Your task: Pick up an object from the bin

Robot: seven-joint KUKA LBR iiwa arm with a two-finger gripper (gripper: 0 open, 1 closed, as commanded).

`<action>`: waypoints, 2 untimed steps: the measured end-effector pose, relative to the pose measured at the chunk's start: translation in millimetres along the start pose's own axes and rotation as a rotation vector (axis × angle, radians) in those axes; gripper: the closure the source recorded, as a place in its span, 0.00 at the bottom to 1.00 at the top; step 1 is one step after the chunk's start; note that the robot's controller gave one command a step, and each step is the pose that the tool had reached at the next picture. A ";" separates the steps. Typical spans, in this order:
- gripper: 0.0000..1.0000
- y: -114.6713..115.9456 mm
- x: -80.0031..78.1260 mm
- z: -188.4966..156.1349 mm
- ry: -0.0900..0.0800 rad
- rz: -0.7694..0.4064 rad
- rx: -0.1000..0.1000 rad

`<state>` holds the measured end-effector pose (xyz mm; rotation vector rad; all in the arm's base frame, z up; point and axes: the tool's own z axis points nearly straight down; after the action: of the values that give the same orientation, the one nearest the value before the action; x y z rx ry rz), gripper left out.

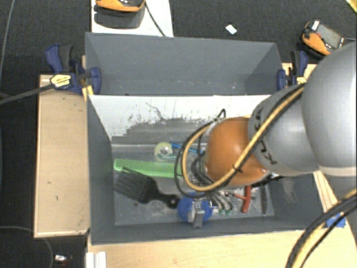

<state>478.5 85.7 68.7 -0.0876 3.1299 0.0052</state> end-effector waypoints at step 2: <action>0.00 42.3 -25.5 -2.6 0.004 0.148 -0.003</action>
Offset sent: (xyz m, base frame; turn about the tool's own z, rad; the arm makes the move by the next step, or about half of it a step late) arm 0.0227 0.0412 0.0013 0.1523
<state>501.5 129.4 71.6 0.1444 3.1323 0.0104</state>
